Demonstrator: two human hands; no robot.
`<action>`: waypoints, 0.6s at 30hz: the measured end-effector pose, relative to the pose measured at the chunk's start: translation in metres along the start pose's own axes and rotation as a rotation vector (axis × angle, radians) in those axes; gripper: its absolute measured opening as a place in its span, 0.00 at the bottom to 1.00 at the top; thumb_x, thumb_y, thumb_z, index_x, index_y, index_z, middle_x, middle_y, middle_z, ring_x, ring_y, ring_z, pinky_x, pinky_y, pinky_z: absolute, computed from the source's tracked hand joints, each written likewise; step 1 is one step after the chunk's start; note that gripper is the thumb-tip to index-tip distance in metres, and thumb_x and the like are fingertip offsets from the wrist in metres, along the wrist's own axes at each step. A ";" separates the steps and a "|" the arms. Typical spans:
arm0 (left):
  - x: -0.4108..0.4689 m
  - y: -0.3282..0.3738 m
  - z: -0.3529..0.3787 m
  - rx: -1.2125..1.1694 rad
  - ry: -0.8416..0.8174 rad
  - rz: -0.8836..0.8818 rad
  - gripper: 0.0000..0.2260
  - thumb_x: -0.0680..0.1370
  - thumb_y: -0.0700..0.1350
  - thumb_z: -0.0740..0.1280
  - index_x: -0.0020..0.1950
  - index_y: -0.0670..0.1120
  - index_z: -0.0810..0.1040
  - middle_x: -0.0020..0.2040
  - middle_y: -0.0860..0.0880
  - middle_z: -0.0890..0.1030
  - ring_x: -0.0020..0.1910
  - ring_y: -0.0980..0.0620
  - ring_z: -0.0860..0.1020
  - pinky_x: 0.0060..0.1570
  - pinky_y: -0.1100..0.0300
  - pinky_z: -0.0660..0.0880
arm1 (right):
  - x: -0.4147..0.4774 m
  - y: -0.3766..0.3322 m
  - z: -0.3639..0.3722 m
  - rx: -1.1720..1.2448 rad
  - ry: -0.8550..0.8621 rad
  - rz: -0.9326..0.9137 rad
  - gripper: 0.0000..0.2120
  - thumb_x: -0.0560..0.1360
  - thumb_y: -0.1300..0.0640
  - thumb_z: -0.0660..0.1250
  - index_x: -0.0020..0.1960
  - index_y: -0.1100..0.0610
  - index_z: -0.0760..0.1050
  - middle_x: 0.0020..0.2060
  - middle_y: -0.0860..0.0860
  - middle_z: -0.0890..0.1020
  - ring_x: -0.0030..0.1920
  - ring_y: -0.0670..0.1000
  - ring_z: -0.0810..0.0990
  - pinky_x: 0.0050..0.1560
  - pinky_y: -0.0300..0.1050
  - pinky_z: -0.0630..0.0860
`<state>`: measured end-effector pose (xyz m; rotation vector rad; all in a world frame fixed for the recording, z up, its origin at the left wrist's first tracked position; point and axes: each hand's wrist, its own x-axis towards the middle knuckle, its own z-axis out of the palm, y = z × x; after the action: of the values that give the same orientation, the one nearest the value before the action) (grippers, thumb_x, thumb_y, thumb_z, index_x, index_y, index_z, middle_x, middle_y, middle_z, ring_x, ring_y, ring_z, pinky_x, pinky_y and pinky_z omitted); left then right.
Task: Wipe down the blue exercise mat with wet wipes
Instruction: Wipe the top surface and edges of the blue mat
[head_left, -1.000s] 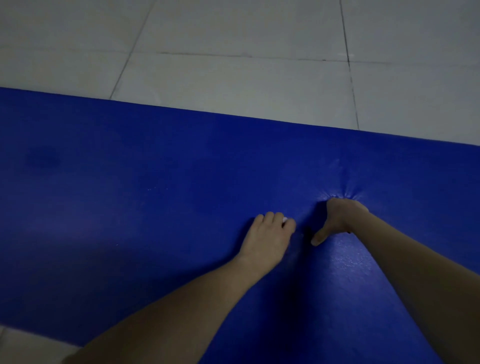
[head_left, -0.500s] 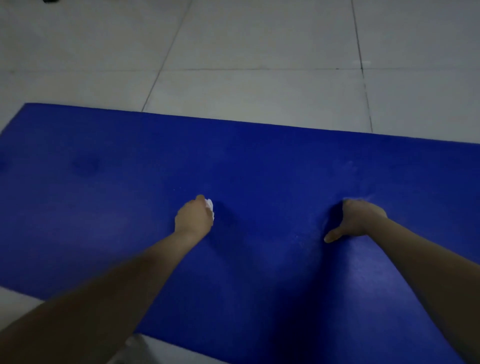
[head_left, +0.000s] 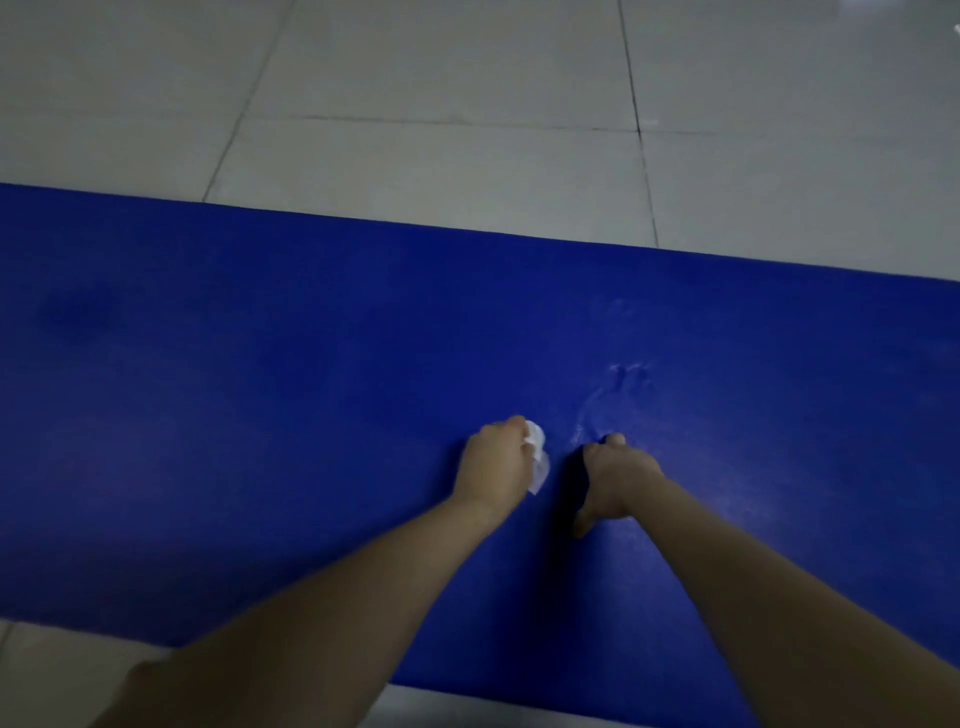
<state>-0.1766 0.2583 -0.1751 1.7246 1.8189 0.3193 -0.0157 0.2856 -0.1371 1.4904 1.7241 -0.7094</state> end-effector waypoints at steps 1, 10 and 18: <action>-0.003 0.009 0.013 0.068 0.016 0.090 0.04 0.79 0.40 0.63 0.49 0.40 0.77 0.46 0.41 0.81 0.44 0.40 0.79 0.42 0.48 0.76 | 0.002 -0.001 0.000 0.010 -0.002 -0.004 0.50 0.59 0.35 0.80 0.73 0.53 0.64 0.67 0.57 0.66 0.63 0.58 0.75 0.59 0.53 0.77; 0.006 -0.053 -0.010 0.515 0.148 0.415 0.05 0.72 0.43 0.69 0.38 0.46 0.74 0.31 0.49 0.73 0.28 0.49 0.71 0.25 0.56 0.70 | 0.014 0.001 -0.004 -0.003 -0.015 0.002 0.52 0.58 0.32 0.80 0.72 0.54 0.64 0.68 0.56 0.67 0.65 0.57 0.73 0.62 0.52 0.76; -0.009 -0.166 -0.099 0.495 0.232 -0.008 0.04 0.80 0.45 0.65 0.51 0.45 0.76 0.44 0.47 0.78 0.42 0.45 0.78 0.39 0.48 0.79 | 0.009 -0.001 -0.006 -0.016 -0.028 -0.003 0.54 0.57 0.31 0.79 0.73 0.55 0.63 0.69 0.57 0.67 0.65 0.57 0.73 0.62 0.53 0.77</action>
<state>-0.3695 0.2510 -0.1875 2.0771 2.2098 0.0657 -0.0182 0.2959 -0.1411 1.4609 1.7072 -0.7132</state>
